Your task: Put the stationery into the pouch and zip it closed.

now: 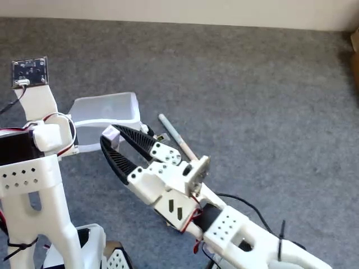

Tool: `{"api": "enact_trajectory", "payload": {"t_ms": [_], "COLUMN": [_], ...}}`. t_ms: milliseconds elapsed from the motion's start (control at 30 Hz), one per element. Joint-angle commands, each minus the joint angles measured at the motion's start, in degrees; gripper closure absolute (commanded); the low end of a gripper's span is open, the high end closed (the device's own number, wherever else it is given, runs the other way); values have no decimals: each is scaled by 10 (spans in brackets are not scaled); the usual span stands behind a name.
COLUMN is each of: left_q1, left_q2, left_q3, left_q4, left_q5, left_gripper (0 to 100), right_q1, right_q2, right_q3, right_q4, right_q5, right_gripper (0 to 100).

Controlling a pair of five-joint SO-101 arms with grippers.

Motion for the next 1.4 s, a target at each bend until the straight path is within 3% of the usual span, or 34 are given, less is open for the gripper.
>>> {"api": "enact_trajectory", "payload": {"t_ms": [0, 367, 633, 1067, 1367], "left_q1": [-7, -7, -7, 47, 44], "left_q2": [2, 2, 2, 2, 2], "left_q3": [1, 29, 21, -7, -21], "left_q4": [-13, -40, -37, -4, -3], "left_q5": [-3, -3, -3, -3, -3], "left_gripper": [993, 993, 993, 993, 993], "right_q1": [0, 0, -3, -4, -18], "right_q2": [45, 174, 297, 456, 459], "right_q3": [-61, -87, -113, -138, -134], "right_q4": [-51, -169, -289, -429, -436], "right_q5": [6, 9, 133, 186, 186], "right_gripper": [994, 994, 994, 994, 988]}}
